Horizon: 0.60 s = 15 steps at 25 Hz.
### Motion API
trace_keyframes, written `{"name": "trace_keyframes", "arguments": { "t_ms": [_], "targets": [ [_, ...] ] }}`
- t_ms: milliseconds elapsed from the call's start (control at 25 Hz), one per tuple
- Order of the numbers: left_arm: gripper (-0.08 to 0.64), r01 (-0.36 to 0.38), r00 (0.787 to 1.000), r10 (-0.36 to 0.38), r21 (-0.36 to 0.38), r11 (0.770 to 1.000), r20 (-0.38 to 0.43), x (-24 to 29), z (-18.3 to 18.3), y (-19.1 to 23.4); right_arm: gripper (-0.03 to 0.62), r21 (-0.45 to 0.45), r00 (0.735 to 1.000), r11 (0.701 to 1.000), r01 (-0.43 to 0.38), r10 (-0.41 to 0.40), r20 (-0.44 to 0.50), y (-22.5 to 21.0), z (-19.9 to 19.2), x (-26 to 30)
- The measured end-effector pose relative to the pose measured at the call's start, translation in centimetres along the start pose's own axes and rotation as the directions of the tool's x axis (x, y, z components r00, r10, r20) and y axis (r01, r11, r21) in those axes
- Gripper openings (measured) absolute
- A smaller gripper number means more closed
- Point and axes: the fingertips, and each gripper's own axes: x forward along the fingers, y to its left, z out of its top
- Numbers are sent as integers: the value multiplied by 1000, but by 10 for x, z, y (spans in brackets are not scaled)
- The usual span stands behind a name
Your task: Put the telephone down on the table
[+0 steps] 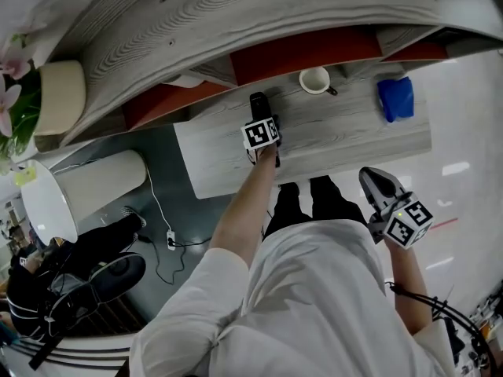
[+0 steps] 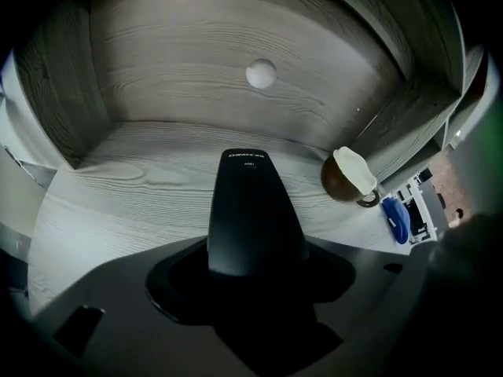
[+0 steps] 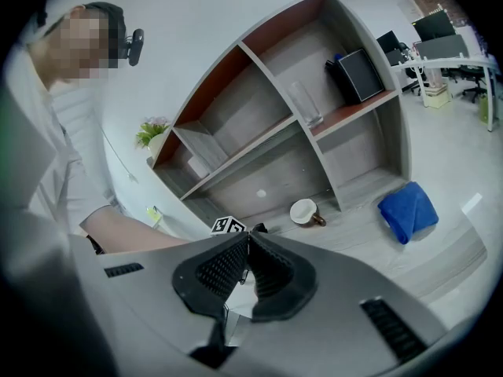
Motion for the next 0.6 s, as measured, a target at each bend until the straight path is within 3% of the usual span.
{"name": "trace_keyframes", "arguments": {
  "t_ms": [480, 600],
  "targets": [
    [296, -55, 998, 57, 42, 998, -36, 12, -12, -2, 18, 14, 1000, 1000, -2, 3, -11, -16, -3, -4],
    [298, -107, 993, 111, 84, 991, -45, 8, -12, 4, 18, 11, 1000, 1000, -8, 8, -12, -15, -2, -3]
  ]
}}
